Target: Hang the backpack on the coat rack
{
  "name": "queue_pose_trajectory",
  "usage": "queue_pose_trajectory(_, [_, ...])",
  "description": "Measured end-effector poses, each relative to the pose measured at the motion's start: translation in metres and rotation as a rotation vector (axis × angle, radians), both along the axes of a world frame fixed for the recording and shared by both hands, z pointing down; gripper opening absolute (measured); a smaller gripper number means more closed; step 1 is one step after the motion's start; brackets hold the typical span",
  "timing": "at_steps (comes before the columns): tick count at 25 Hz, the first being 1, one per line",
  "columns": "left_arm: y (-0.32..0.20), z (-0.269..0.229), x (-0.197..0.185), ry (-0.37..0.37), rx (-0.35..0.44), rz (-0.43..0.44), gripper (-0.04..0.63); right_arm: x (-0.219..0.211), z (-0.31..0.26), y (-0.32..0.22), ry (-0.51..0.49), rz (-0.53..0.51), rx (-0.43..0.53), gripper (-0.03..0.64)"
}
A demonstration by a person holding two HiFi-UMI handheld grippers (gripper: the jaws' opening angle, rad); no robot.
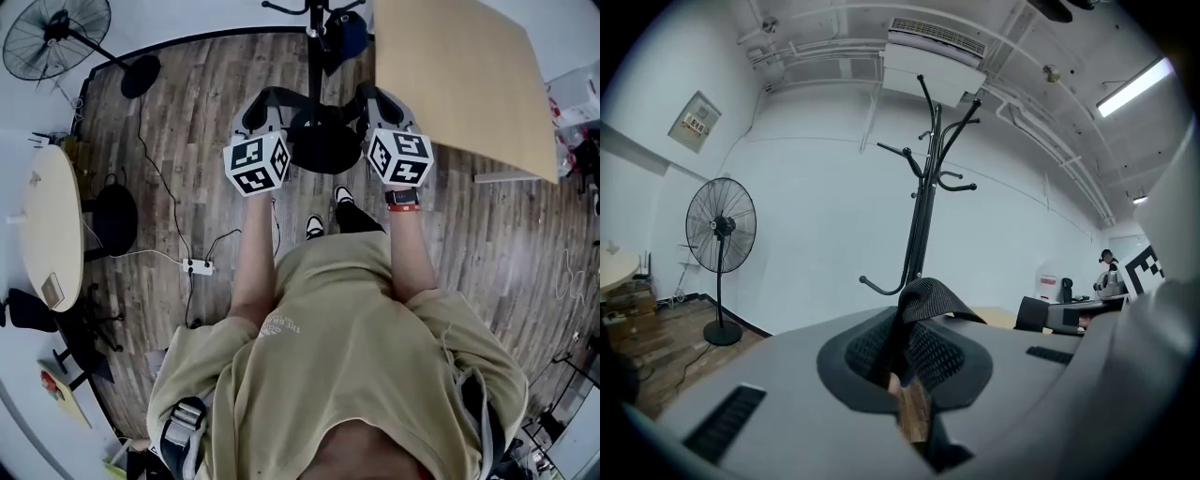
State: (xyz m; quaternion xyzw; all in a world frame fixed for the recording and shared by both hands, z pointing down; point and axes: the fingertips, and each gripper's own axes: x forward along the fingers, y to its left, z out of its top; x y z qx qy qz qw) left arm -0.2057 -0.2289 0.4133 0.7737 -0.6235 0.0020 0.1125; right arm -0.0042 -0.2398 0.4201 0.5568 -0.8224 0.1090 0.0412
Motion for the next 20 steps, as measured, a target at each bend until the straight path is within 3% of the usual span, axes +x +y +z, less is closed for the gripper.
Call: queue_pose_trajectory(20, [-0.060,-0.025,0.036,0.021,0.027,-0.039,0.028,0.033,-0.020,-0.075,-0.077,-0.049,0.017,0.018])
